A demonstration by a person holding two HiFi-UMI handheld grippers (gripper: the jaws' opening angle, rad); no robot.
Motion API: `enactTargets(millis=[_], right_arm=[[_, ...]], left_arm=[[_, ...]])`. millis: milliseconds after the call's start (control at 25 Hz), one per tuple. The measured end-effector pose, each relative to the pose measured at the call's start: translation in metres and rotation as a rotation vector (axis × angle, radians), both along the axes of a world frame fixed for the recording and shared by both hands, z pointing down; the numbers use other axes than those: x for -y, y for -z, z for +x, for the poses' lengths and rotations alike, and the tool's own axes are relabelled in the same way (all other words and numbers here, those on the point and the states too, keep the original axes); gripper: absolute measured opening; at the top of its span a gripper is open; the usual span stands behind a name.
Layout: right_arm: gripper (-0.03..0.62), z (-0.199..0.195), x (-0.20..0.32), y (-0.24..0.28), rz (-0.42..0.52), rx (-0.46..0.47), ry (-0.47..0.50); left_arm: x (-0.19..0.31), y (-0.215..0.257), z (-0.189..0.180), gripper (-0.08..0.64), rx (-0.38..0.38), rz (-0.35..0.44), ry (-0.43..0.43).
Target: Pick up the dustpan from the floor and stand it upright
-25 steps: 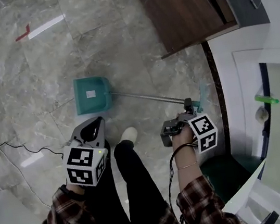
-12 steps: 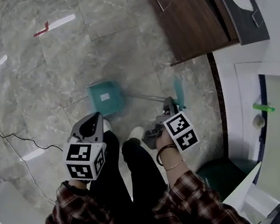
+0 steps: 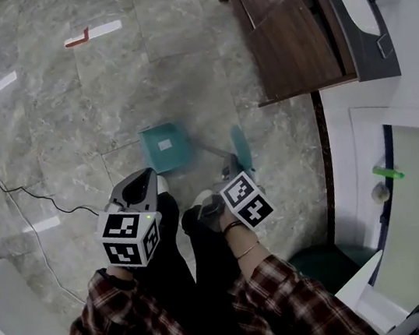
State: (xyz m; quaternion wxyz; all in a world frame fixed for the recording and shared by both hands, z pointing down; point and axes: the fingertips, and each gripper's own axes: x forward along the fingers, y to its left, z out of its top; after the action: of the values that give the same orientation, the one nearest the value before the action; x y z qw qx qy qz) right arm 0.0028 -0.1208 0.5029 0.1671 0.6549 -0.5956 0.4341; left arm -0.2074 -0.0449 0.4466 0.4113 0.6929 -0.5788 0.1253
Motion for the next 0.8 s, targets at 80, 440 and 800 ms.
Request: enactTargets(millis=[80,440,800], right_arm=[[0.098,-0.001,-0.009,-0.001,-0.016,-0.026,0.017],[0.098,0.004,-0.029,-0.017,-0.106,-0.069,0.095],[0.098,-0.007,-0.048,-0.021,-0.146,-0.018,0.147]], left_arm=[[-0.003,0.007,-0.002,0.002,0.001,0.010,0.003],[-0.011,0.035,0.002,0.002,0.010,0.044,-0.019],[-0.002,0.043,0.019,0.002,0.017,0.053,-0.064]])
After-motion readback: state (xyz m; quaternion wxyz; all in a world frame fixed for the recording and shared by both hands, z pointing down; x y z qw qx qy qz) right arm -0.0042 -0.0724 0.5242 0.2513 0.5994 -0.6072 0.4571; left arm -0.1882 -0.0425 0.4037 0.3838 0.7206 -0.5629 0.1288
